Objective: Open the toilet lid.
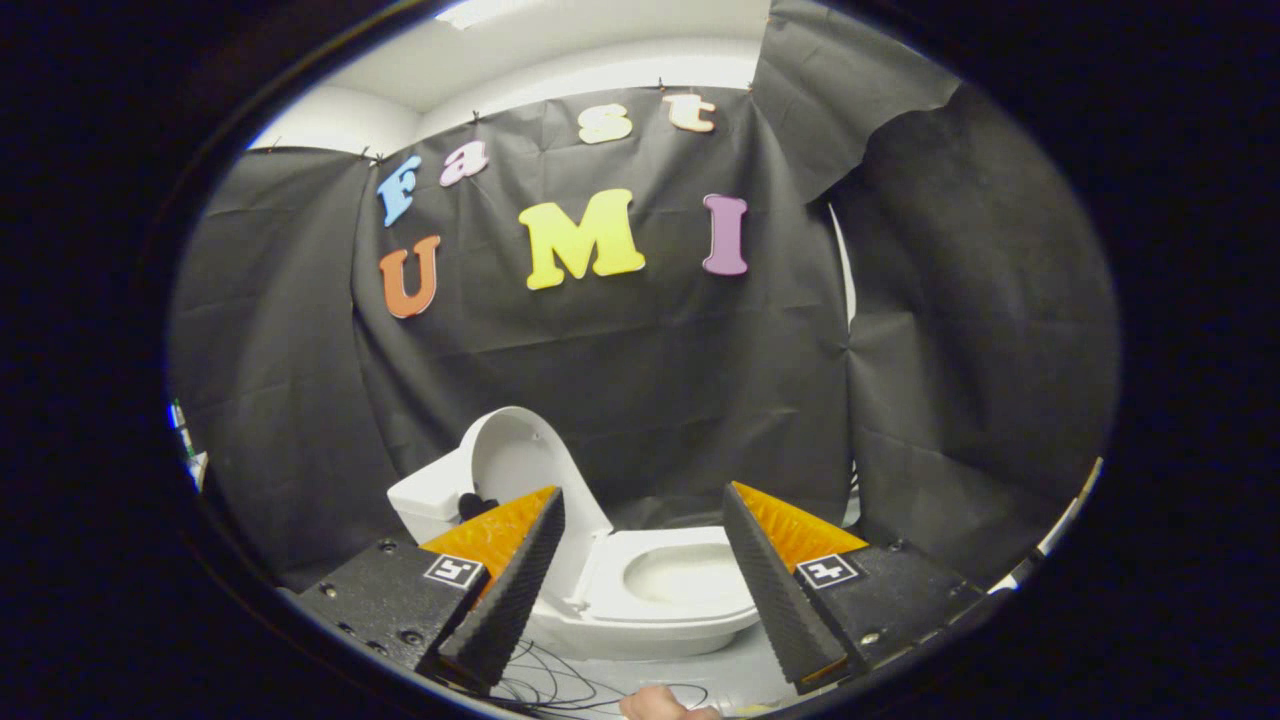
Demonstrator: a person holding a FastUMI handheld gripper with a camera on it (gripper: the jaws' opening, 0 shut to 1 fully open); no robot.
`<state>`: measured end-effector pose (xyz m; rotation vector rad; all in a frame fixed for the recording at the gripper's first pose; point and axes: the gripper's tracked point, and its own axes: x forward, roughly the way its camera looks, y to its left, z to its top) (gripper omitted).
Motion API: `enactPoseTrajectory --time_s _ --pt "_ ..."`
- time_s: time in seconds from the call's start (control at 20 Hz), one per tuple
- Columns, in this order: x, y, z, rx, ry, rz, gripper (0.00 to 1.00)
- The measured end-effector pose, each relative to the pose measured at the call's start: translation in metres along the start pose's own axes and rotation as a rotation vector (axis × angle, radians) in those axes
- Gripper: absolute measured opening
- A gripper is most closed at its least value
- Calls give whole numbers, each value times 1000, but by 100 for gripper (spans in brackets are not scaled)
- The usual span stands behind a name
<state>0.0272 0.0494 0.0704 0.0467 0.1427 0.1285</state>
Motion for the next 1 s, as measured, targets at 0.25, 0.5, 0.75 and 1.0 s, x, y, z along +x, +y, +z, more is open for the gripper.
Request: enactPoseTrajectory --time_s 0.25,0.5,0.75,1.0 --pt "-17 -28 -32 18 -22 -32 99" --pt "-33 -29 -23 -81 -204 -45 99" --pt "-22 -41 -44 -69 -166 -90 99" --pt "-24 -51 -49 -39 -162 -115 99"
